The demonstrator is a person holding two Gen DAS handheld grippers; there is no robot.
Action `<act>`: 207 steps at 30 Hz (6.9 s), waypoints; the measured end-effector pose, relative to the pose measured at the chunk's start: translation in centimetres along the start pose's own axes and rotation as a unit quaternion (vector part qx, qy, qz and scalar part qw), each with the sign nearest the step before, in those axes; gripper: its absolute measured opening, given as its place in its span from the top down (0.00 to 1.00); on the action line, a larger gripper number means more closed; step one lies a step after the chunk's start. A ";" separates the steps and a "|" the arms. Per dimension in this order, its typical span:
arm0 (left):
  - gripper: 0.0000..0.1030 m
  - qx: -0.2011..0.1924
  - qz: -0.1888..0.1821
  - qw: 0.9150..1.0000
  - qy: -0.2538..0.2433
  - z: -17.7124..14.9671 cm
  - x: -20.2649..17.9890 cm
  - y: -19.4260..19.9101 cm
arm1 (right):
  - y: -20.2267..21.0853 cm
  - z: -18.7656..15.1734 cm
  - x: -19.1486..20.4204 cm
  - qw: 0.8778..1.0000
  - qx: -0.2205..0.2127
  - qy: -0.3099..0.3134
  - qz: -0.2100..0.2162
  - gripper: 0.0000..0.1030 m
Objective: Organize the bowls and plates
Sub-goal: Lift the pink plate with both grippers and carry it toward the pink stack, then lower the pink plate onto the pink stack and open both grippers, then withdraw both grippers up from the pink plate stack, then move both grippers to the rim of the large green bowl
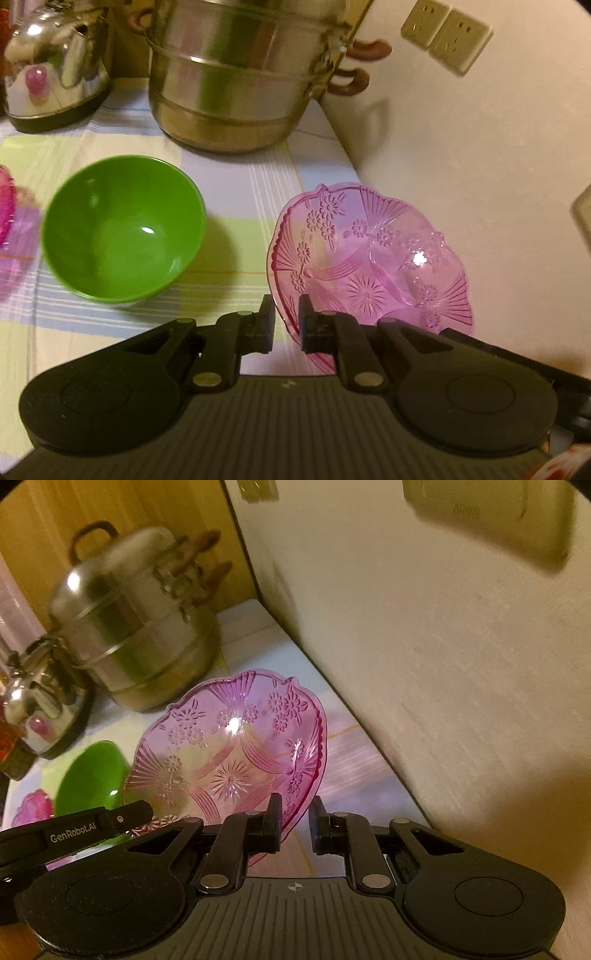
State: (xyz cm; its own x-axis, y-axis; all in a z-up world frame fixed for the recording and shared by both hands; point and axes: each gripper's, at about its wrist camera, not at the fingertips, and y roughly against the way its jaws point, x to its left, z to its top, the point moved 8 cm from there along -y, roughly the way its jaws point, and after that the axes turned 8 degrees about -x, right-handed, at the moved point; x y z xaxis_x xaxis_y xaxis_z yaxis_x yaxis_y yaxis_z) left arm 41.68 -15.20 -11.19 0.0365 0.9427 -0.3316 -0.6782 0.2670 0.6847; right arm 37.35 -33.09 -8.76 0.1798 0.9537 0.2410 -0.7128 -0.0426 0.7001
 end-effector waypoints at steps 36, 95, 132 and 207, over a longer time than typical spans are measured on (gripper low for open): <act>0.89 -0.091 0.087 0.990 0.070 -6.1 17.0 25.4 | 14.2 -13.5 19.1 0.988 -0.009 0.084 0.128 0.86; 0.88 -0.054 0.163 0.981 0.091 4.8 37.7 10.5 | -9.0 -12.4 38.4 0.972 0.056 0.165 0.159 0.86; 0.77 -0.116 0.164 0.978 0.059 3.6 33.4 16.4 | -3.4 -11.5 34.8 0.972 0.015 0.154 0.177 0.45; 0.51 -0.050 0.041 0.998 -0.027 -12.3 11.6 19.8 | 13.6 -18.2 8.5 0.995 0.009 0.008 0.094 0.45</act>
State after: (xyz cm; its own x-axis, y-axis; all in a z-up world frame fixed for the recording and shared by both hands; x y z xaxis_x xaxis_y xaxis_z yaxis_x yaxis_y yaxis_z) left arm 19.61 -1.48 -9.46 0.0161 0.9708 -0.2394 -0.7499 0.1700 0.6393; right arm 16.85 -20.15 -9.47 0.0329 0.9330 0.3584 -0.7202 -0.2265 0.6557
